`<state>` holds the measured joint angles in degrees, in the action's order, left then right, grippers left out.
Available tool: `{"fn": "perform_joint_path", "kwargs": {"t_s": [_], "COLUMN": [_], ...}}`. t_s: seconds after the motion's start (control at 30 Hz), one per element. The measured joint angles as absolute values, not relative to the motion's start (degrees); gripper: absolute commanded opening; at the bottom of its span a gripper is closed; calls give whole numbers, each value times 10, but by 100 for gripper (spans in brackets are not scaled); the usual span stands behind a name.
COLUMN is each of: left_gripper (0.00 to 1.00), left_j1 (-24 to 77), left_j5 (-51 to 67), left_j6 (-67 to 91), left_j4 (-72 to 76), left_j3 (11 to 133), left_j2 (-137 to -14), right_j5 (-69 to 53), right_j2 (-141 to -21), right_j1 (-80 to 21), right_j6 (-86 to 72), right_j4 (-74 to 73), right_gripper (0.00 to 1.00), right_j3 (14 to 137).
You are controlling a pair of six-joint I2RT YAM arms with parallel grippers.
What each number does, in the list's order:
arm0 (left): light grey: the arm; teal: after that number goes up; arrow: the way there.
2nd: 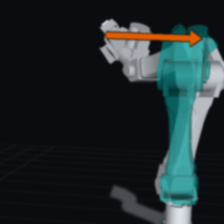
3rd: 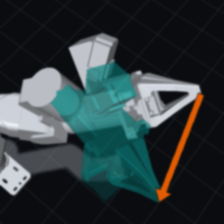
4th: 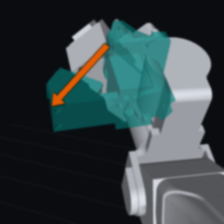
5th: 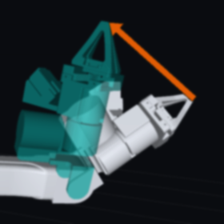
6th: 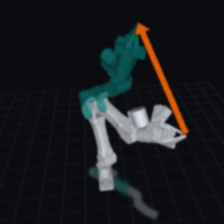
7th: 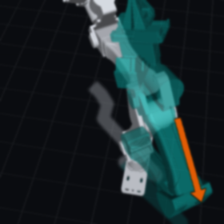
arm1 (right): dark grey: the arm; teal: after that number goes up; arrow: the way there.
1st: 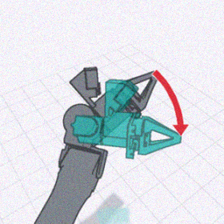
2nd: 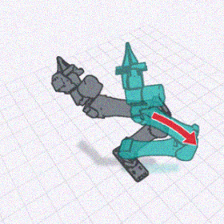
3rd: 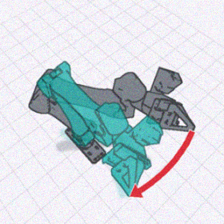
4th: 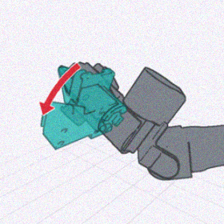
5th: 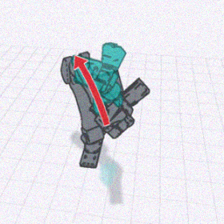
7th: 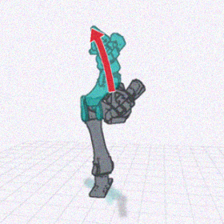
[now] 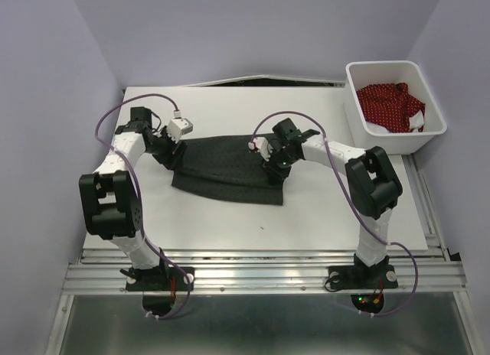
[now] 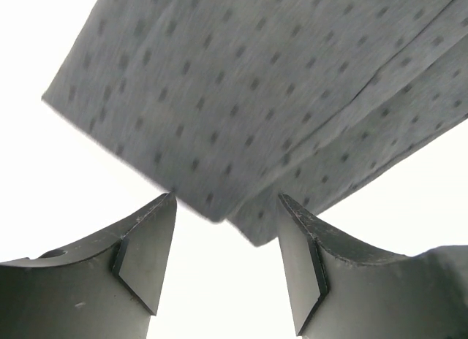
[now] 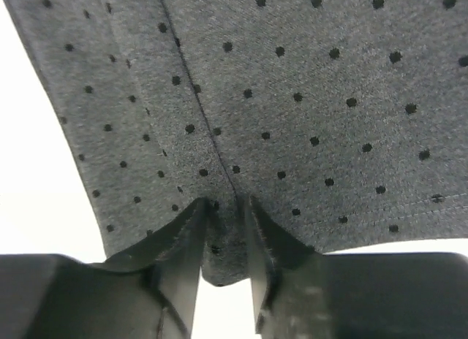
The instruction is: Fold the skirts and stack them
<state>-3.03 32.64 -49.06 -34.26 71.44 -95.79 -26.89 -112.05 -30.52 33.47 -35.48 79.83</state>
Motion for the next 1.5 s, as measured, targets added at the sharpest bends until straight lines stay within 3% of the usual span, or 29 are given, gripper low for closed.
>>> {"fn": "perform_joint_path", "kwargs": {"t_s": [0.07, 0.1, 0.93, 1.17, 1.37, 1.5], "left_gripper": [68, 68, 52, 55, 48, 35], "left_j1": [-43, -45, 2, 23, 26, 26], "left_j5": [317, 311, 254, 241, 242, 242], "left_j6": [-497, -500, -662, -700, -723, -740], "left_j4": [-346, -348, -316, -316, -326, -326], "left_j3": [707, 706, 678, 665, 652, 645], "left_j2": [-954, -954, -954, -976, -978, -978], "right_j5": [-266, -265, -224, -223, -222, -220], "right_j2": [-1127, -1130, -1065, -1065, -1065, -1065], "right_j1": [-305, -305, -330, -330, -330, -330], "right_j6": [338, 341, 343, 343, 343, 343], "right_j4": [-355, -356, -370, -373, -373, -373], "right_gripper": [3, 1, 1, 1, 1, 1], "right_j3": [798, 798, 816, 816, 816, 816]}}
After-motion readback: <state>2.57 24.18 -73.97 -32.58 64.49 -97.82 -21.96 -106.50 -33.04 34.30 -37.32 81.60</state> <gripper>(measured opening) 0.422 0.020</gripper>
